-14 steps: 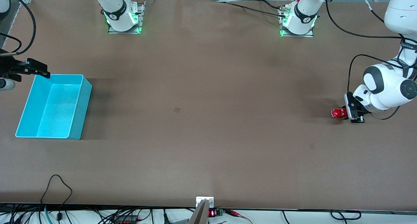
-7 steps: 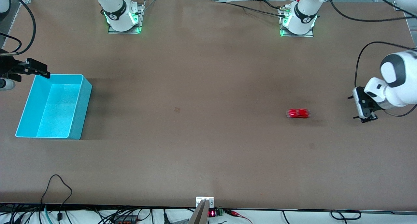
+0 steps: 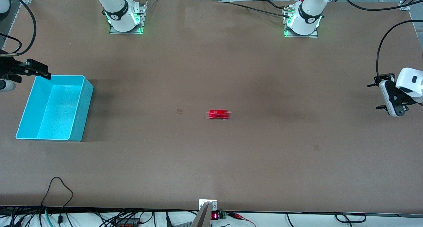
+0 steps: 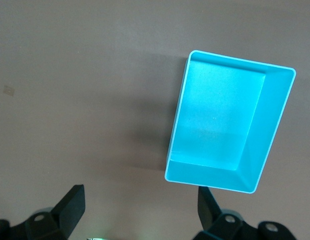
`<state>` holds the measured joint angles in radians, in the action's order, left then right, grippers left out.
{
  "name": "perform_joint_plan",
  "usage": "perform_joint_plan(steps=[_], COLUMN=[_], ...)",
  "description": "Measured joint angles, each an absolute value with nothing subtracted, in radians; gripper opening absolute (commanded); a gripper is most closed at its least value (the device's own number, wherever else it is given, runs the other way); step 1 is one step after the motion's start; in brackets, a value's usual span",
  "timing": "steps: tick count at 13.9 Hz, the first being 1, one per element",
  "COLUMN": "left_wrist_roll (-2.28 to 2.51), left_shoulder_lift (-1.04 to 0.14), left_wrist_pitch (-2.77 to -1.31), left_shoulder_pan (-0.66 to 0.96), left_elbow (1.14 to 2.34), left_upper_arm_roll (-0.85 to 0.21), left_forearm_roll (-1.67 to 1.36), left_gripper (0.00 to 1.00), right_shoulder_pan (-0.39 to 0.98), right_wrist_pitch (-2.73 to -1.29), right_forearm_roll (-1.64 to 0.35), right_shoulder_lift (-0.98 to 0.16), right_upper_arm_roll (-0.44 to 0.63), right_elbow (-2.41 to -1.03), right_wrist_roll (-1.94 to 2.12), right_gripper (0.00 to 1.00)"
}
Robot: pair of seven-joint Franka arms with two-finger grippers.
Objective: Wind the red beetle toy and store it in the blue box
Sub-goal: 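Release the car to roll toward the cyan box, withdraw the left gripper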
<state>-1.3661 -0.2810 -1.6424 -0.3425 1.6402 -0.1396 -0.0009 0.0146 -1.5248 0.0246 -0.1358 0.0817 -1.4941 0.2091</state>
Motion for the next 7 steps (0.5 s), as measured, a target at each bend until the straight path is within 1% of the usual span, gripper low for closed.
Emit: perform_joint_plan(steps=[5, 7], left_wrist_roll=[-1.084, -0.971], left_shoulder_lift=[-0.279, -0.279], left_wrist_pitch=[-1.377, -1.329], left_shoulder_pan=[-0.217, -0.168], left_elbow=[1.434, 1.39], left_upper_arm_roll=[-0.185, -0.202], left_forearm_roll=[0.005, 0.007], left_gripper=[1.0, 1.0], right_shoulder_pan=[0.014, 0.014], right_wrist_pitch=[-1.525, -1.525], right_forearm_roll=[0.025, 0.025], right_shoulder_lift=[-0.136, -0.136], right_upper_arm_roll=[0.082, 0.082], right_elbow=[-1.494, -1.494], right_wrist_roll=[0.209, 0.209], right_gripper=[1.0, 1.0])
